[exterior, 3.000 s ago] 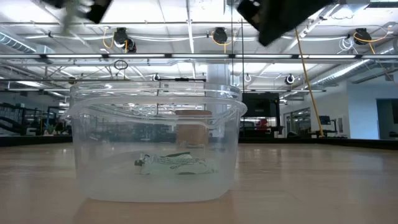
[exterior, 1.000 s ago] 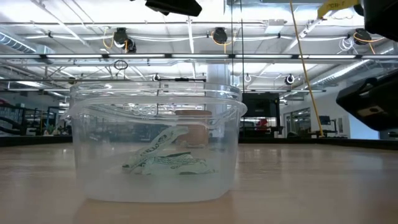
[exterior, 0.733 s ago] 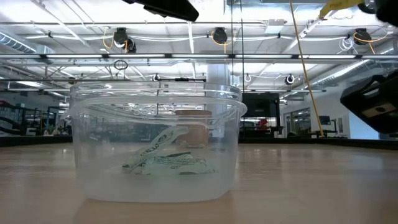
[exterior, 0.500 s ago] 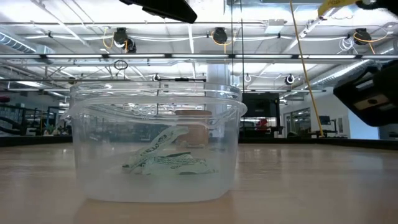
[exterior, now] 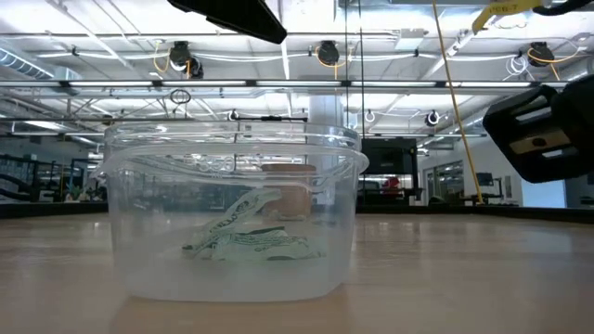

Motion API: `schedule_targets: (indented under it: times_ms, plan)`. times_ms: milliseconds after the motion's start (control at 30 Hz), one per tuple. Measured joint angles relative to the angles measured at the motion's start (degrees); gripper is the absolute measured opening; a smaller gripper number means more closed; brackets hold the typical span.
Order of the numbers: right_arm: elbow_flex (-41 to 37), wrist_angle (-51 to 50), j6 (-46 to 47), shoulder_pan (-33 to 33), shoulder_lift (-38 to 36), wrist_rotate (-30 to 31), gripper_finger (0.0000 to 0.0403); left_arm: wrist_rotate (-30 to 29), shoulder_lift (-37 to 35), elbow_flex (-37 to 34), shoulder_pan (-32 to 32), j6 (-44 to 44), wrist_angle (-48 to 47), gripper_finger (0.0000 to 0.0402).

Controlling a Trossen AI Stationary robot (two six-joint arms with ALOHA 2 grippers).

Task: Pick and place Stevia / Truvia into bins
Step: Put the green stevia packet into the transparent container

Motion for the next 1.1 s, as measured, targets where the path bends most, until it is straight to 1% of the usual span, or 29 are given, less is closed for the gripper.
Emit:
schedule_targets:
  times_ms: [167, 300, 433, 600, 767, 833, 933, 1000, 1033, 1100]
  plan:
    - [0.0, -2.0, 0.0, -0.1, 0.0, 0.0, 0.0141, 0.0, 0.0, 0.0, 0.0, 0.2, 0.0, 0.0085]
    - [0.0, -3.3, 0.0, -0.4, 0.0, -0.3, 0.0123, 0.0, 0.0, 0.0, 0.0, 0.4, 0.0, 0.0085]
    - [0.0, -1.3, -0.8, -0.7, 1.7, -0.4, 0.0104, 0.0, 0.0, 0.0, 0.0, 0.4, 0.0, 0.0085]
    - [0.2, 2.4, -3.5, -1.3, 4.3, -1.3, 0.0072, 0.0, 0.0, 0.0, 0.0, 1.2, 0.0, 0.0085]
    - [0.1, 2.3, -6.2, -2.5, 3.2, -2.0, 0.0013, -0.1, 0.0, 0.0, 0.0, 1.9, -0.2, 0.0085]
    - [0.1, 1.7, -7.2, -3.0, 2.5, -2.3, 0.0006, -0.1, 0.0, 0.0, 0.0, 1.9, -0.2, 0.0085]
    - [-0.1, 1.3, -10.0, -3.7, 0.3, -2.1, 0.0007, -0.1, -0.2, 0.0, -0.2, 2.4, -0.4, 0.0085]
    - [-0.1, 1.2, -13.0, -4.6, -2.2, -1.3, 0.0002, -0.1, -1.7, -0.1, -0.6, 3.5, -2.3, 0.0085]
    - [-0.1, 1.4, -14.7, -5.0, -3.6, 0.4, 0.0002, -0.3, -2.4, -0.1, -0.7, 3.8, -2.5, 0.0085]
    - [0.0, 1.2, -17.6, -6.1, -6.7, 5.8, 0.0003, -2.2, -4.5, 0.0, -1.1, 3.5, -4.2, 0.0085]
